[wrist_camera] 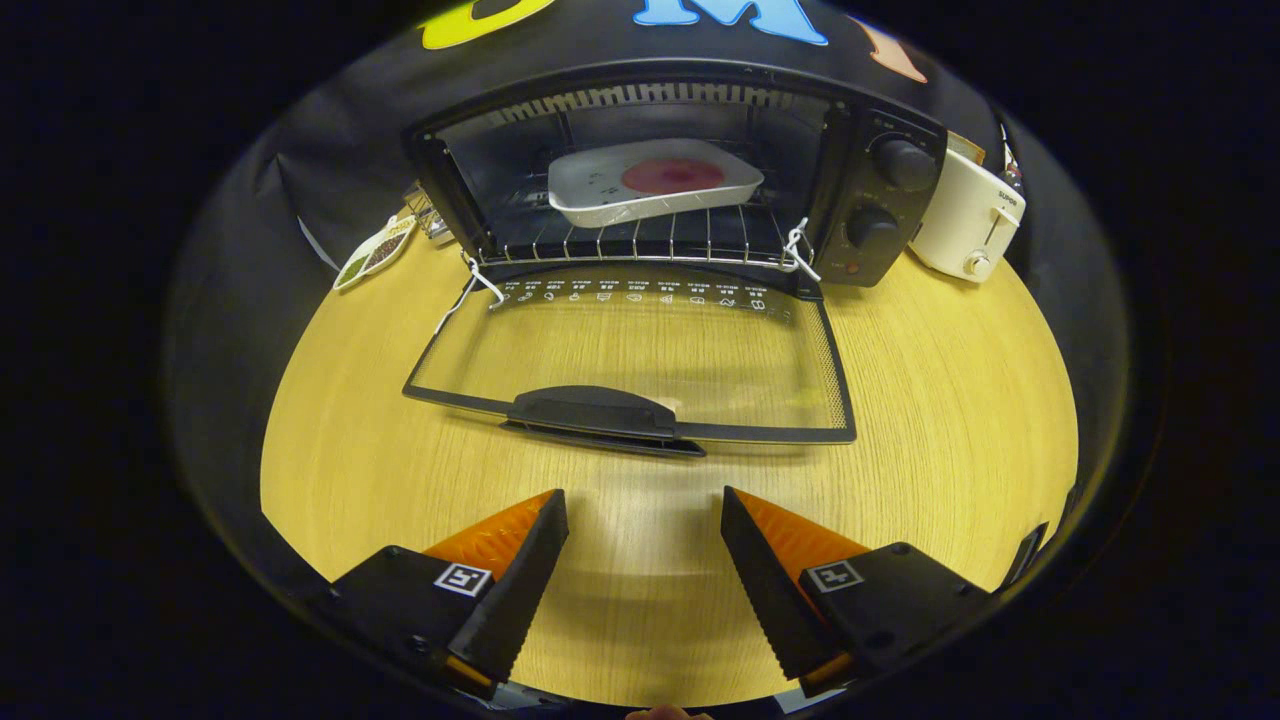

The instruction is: Open the toaster oven, put the food inside, and close the toaster oven door.

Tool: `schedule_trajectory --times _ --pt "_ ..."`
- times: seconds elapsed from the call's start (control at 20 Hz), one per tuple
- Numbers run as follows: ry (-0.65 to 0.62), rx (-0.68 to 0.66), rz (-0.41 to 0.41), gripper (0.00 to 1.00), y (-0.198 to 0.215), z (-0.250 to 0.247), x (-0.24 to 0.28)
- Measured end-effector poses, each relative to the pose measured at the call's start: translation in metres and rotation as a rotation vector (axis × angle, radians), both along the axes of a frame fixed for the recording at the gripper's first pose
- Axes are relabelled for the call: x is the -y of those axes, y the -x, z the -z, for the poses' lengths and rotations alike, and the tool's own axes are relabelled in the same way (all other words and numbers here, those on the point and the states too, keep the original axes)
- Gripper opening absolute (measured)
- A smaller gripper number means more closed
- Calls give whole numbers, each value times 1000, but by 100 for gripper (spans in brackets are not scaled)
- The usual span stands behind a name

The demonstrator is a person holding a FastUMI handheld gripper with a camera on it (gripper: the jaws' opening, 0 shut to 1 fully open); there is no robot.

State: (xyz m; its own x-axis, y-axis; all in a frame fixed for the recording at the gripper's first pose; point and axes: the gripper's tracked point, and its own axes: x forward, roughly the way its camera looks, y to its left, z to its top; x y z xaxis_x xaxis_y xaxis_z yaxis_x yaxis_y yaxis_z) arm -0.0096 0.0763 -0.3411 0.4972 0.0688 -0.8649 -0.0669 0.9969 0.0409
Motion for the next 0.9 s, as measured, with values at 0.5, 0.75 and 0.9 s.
schedule_trajectory --times 0.5,0.75,0.9 --pt "-38 -37 55 98 -23 7 -7" --pt "-73 42 49 99 -29 -28 -12" --pt "-94 118 13 99 -35 -53 -13"
